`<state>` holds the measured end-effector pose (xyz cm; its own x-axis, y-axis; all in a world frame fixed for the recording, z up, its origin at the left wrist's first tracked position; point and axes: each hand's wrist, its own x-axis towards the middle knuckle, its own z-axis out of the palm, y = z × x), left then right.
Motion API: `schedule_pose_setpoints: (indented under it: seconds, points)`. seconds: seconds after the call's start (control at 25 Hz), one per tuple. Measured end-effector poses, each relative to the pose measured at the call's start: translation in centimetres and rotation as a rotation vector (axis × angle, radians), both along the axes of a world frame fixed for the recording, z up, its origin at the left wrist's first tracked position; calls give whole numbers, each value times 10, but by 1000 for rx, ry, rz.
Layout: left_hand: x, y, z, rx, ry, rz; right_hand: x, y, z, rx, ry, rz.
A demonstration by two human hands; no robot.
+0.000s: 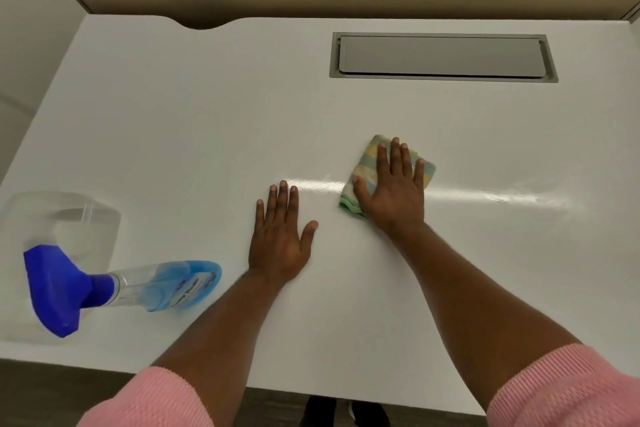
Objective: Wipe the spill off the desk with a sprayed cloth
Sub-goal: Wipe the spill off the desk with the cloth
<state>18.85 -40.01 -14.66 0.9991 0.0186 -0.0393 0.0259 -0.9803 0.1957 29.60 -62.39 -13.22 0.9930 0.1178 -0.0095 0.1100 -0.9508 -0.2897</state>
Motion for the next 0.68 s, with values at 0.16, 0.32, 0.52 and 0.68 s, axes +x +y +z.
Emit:
schedule_pose_setpoints:
  seconds: [0.16, 0.32, 0.52, 0.68]
  points:
    - [4, -1, 5, -17, 28, -4, -15, 24, -3, -16, -2, 164]
    - [37, -37, 16, -29, -3, -112, -19, -6, -3, -51, -4, 145]
    - [71, -77, 7, -41, 24, -205, -7, -84, 0, -61, 28, -107]
    - [76, -84, 2, -44, 13, -224, 18, -116, 1, -55, 20, -229]
